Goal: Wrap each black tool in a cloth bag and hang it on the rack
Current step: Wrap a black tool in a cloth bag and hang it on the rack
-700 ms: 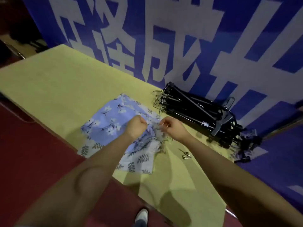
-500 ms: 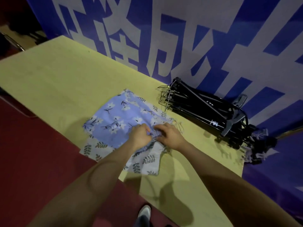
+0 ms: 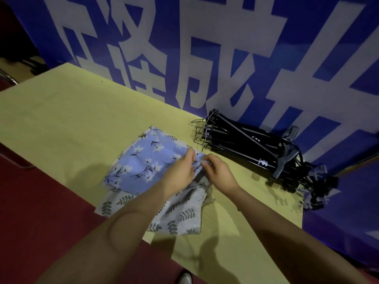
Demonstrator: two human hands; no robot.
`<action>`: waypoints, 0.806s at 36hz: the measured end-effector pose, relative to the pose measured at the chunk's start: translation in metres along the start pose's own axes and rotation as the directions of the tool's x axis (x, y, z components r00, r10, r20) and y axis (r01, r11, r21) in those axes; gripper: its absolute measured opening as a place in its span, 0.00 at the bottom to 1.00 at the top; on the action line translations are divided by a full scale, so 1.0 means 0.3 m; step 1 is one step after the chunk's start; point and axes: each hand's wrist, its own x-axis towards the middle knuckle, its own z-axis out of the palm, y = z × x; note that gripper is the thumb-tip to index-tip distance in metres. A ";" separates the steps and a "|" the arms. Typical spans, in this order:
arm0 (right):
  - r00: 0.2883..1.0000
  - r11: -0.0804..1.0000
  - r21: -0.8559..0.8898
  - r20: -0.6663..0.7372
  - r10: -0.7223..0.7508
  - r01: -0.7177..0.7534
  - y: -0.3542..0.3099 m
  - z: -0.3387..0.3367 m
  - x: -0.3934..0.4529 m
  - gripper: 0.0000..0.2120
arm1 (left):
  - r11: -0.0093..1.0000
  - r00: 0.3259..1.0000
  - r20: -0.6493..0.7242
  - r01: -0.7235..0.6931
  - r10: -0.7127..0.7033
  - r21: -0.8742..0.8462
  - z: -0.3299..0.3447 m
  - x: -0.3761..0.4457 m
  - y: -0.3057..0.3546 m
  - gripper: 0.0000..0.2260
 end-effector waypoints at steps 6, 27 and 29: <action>1.000 0.997 0.075 0.000 0.015 -0.015 -0.019 -0.075 0.001 0.18 | 0.999 0.991 0.134 -0.005 -0.001 0.050 -0.036 0.048 0.040 0.09; 0.986 0.991 -0.059 -0.122 0.114 -0.122 0.150 -0.156 -0.074 0.12 | 0.885 0.976 0.216 -0.106 0.006 0.454 0.003 0.101 0.126 0.15; 0.989 0.992 -0.067 -0.111 0.097 -0.105 0.167 -0.159 -0.094 0.09 | 0.890 0.976 0.217 -0.084 -0.016 0.447 0.027 0.105 0.123 0.22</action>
